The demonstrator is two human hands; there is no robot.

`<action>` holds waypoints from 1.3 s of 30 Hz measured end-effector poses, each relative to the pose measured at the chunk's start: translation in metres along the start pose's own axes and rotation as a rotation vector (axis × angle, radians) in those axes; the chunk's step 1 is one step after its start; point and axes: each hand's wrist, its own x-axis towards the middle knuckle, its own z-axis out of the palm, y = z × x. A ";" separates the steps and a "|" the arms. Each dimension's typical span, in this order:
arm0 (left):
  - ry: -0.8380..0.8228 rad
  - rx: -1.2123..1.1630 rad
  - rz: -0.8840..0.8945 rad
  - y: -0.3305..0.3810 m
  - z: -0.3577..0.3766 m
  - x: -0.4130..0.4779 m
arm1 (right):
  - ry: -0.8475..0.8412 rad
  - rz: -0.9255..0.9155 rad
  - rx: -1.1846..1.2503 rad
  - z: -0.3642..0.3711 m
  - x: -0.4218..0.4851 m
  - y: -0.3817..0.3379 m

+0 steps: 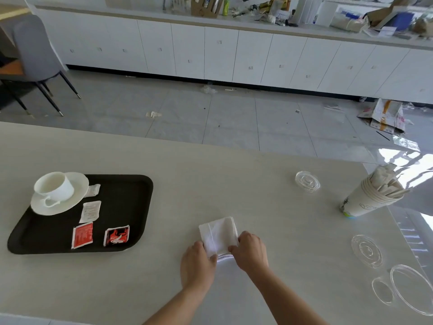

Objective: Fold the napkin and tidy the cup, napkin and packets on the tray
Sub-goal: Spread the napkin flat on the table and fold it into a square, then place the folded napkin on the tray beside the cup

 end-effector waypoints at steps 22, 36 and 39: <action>0.009 -0.381 -0.139 -0.040 -0.067 0.016 | -0.122 0.007 0.498 0.006 -0.034 -0.056; 0.076 -0.478 -0.074 -0.116 -0.150 0.069 | -0.037 -0.041 0.501 0.033 -0.028 -0.176; 0.030 -0.499 -0.055 -0.142 -0.173 0.093 | -0.001 0.005 0.555 0.048 -0.030 -0.212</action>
